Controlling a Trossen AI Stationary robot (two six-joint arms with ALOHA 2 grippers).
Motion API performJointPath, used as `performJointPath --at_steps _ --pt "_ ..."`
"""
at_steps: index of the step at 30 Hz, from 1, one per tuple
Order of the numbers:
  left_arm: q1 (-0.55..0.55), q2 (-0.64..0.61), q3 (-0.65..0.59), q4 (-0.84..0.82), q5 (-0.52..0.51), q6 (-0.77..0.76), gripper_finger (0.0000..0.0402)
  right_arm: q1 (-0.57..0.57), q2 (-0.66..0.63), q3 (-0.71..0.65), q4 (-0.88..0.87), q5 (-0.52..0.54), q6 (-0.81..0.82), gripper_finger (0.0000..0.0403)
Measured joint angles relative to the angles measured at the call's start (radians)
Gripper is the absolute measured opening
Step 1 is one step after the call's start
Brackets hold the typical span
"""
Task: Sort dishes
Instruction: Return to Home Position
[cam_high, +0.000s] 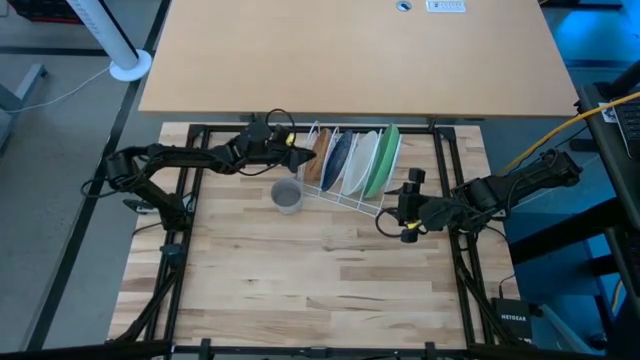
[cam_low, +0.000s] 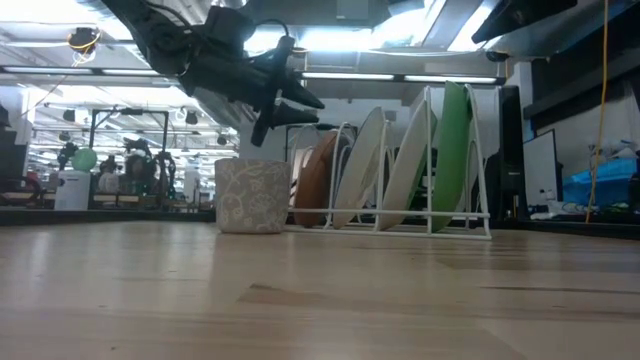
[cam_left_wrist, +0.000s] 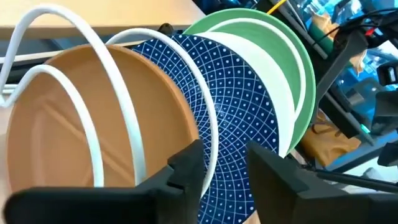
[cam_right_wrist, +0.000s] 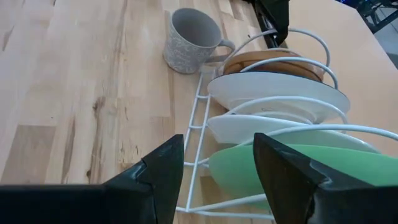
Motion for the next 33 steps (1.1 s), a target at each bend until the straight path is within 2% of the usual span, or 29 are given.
performJointPath --at_steps 4,6,9,13,16,19,23,25,28,33 --pt "0.002 -0.008 0.000 -0.001 0.004 -0.024 0.0124 0.000 0.000 0.000 0.014 0.000 0.000 0.0198" --pt "0.005 -0.028 0.000 -0.001 0.039 -0.033 0.0126 0.000 -0.001 0.000 0.041 0.001 -0.001 0.0198" --pt "0.013 -0.086 0.000 -0.001 0.148 -0.026 0.0127 0.000 -0.017 0.018 0.045 0.001 -0.003 0.0198" --pt "0.045 -0.233 0.000 -0.065 0.345 -0.019 0.0127 0.001 -0.045 0.109 -0.018 0.001 -0.002 0.0198" --pt "0.058 -0.384 0.000 -0.202 0.399 0.084 0.0127 0.001 -0.082 0.172 -0.051 0.001 0.006 0.0198" --pt "0.042 -0.549 0.000 -0.429 0.327 0.247 0.0127 0.001 -0.153 0.157 -0.054 0.001 0.051 0.0198" --pt "-0.022 -0.761 0.000 -0.746 0.047 0.357 0.0127 0.001 -0.281 0.034 -0.055 0.003 0.157 0.0198" --pt "-0.074 -0.841 0.000 -0.846 -0.051 0.370 0.0127 0.001 -0.343 -0.060 0.002 0.012 0.196 0.0198" --pt "-0.171 -0.936 -0.064 -0.826 -0.071 0.392 0.0127 0.000 -0.425 -0.232 0.226 0.050 0.203 0.0198" --pt "-0.309 -1.052 -0.329 -0.539 -0.104 0.378 0.0127 0.000 -0.487 -0.480 0.572 0.036 0.169 0.0198"
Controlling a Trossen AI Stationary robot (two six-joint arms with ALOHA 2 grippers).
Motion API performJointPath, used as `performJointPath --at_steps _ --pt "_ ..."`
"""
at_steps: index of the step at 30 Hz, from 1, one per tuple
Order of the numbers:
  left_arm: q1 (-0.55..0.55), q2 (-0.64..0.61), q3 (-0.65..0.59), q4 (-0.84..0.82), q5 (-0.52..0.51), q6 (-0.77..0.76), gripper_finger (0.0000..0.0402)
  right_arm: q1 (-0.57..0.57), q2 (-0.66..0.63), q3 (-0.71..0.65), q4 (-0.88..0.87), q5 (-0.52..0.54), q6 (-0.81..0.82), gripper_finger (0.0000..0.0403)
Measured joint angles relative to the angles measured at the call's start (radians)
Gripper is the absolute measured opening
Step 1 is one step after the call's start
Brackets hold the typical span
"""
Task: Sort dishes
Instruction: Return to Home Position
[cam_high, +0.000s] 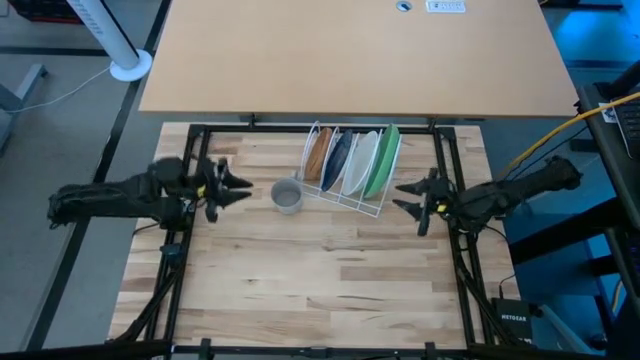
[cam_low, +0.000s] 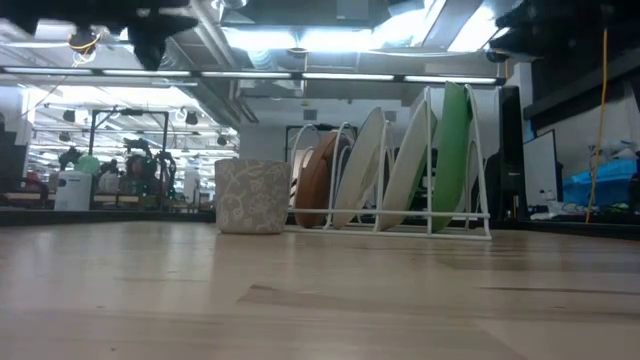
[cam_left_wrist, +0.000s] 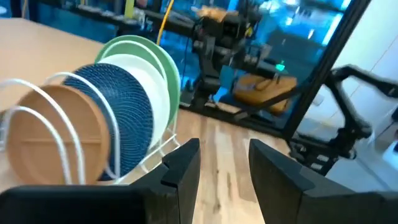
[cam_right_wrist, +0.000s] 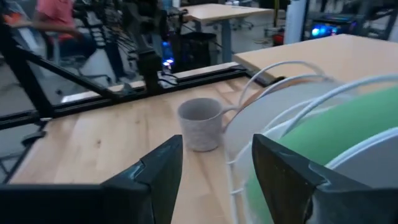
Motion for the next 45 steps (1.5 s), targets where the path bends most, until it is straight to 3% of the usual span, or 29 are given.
performJointPath --at_steps 7,12,17,24,28,37,45 --pt "-0.119 -0.096 -0.342 0.316 -0.143 -0.126 0.0127 0.000 -0.007 -0.205 0.255 -0.028 0.042 0.0198" --pt "-0.171 -0.116 -0.453 0.504 -0.198 -0.098 0.0127 0.000 -0.007 -0.324 0.426 -0.028 0.046 0.0198" --pt "-0.191 -0.117 -0.453 0.469 -0.240 -0.018 0.0127 0.000 -0.007 -0.466 0.613 -0.028 0.127 0.0198" --pt "-0.195 -0.116 -0.454 0.371 -0.241 -0.038 0.0127 0.000 -0.003 -0.475 0.536 -0.027 0.167 0.0198" --pt "-0.195 -0.116 -0.454 0.301 -0.241 -0.038 0.0127 0.000 0.000 -0.475 0.468 0.003 0.116 0.0198" --pt "-0.195 -0.115 -0.454 0.106 -0.240 -0.039 0.0127 0.000 -0.044 -0.429 0.441 0.192 -0.149 0.0198" --pt "-0.195 -0.110 -0.454 0.097 -0.233 -0.039 0.0127 0.001 -0.215 -0.351 0.312 -0.073 -0.241 0.0198"
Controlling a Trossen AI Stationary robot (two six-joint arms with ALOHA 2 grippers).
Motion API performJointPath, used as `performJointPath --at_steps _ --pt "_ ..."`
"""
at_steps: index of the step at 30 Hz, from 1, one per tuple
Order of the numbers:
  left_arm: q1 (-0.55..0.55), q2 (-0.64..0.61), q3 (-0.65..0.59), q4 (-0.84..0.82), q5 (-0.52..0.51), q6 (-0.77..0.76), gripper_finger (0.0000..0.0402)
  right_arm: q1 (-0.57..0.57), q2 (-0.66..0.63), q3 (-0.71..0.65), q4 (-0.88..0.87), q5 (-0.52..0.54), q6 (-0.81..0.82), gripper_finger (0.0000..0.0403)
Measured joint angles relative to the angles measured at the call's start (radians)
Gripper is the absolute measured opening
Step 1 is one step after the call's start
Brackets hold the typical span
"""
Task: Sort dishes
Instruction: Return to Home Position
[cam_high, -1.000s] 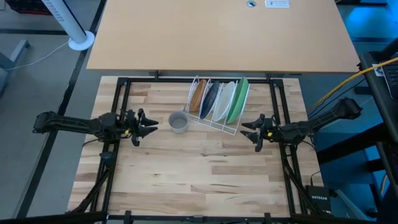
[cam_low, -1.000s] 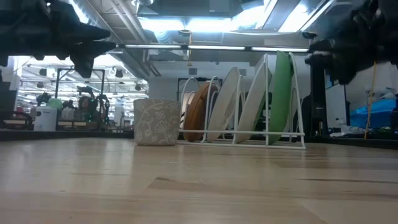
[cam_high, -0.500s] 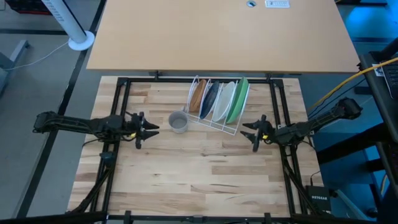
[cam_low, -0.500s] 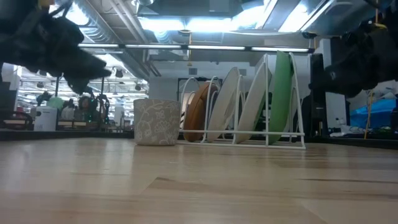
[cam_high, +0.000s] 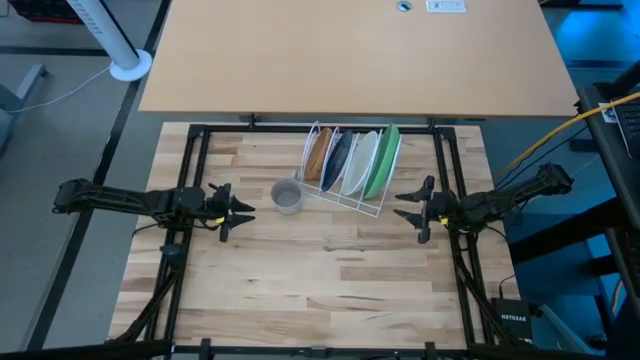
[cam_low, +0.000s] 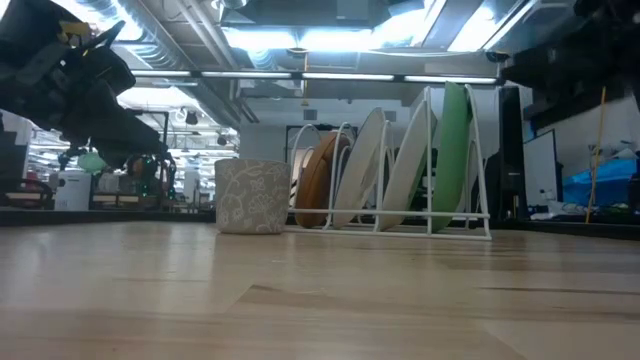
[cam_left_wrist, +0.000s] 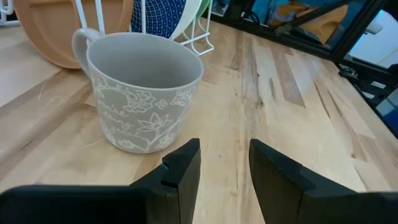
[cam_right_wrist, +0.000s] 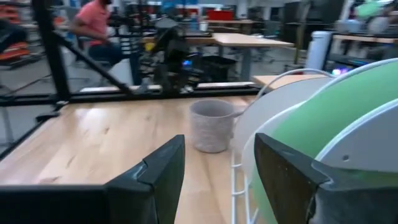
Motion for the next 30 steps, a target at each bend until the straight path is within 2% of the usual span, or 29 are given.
performJointPath --at_steps 3,7,11,19,22,30 --pt "0.000 0.000 0.000 0.000 0.000 0.000 0.0127 -0.001 -0.068 0.000 -0.080 -0.052 -0.002 0.0198" --pt "0.000 0.000 0.000 0.000 0.000 0.000 0.0127 -0.001 -0.121 0.000 -0.116 -0.058 -0.002 0.0198" --pt "0.000 0.000 0.000 0.000 0.000 0.000 0.0127 -0.001 -0.133 0.000 -0.160 -0.060 -0.008 0.0198" --pt "0.000 0.000 0.000 -0.001 0.000 0.000 0.0127 -0.001 -0.132 0.000 -0.387 -0.061 0.021 0.0198" --pt "0.000 0.000 0.000 -0.001 0.000 0.000 0.0127 -0.001 -0.132 0.000 -0.400 -0.075 0.023 0.0198" --pt "0.000 0.000 0.000 -0.001 0.000 0.000 0.0127 -0.001 -0.133 0.000 -0.396 -0.191 0.023 0.0198"
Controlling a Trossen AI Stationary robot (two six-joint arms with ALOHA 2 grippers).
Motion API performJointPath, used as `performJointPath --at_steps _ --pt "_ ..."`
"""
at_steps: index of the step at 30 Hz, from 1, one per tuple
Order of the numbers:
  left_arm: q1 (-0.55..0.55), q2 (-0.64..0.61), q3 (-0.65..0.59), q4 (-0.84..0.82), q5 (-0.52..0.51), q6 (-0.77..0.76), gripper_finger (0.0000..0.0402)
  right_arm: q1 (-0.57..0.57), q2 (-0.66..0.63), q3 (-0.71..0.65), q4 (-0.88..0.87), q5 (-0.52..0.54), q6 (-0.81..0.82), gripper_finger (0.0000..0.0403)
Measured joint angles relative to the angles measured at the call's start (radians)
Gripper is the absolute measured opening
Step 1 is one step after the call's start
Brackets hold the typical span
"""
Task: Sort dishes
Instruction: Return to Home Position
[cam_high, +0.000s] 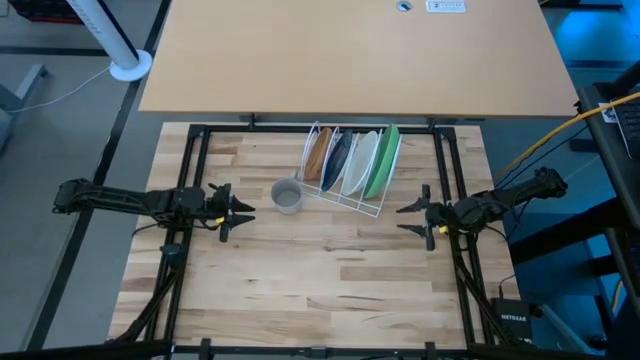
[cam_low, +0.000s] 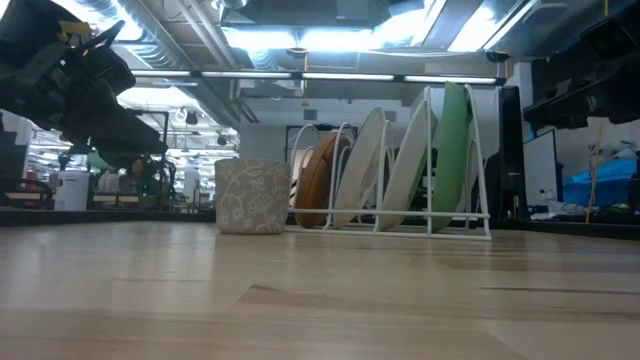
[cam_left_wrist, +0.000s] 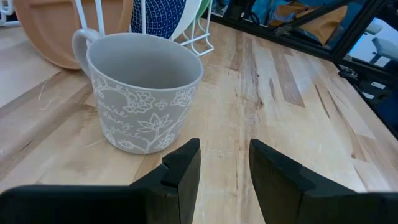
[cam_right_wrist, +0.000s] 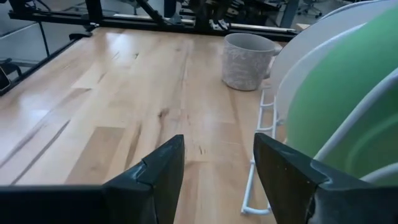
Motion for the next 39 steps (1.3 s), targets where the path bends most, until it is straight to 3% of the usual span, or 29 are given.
performJointPath --at_steps 39 --pt "0.000 0.000 0.000 0.000 0.000 0.000 0.0127 0.000 0.000 0.000 -0.031 0.000 -0.004 0.0198"
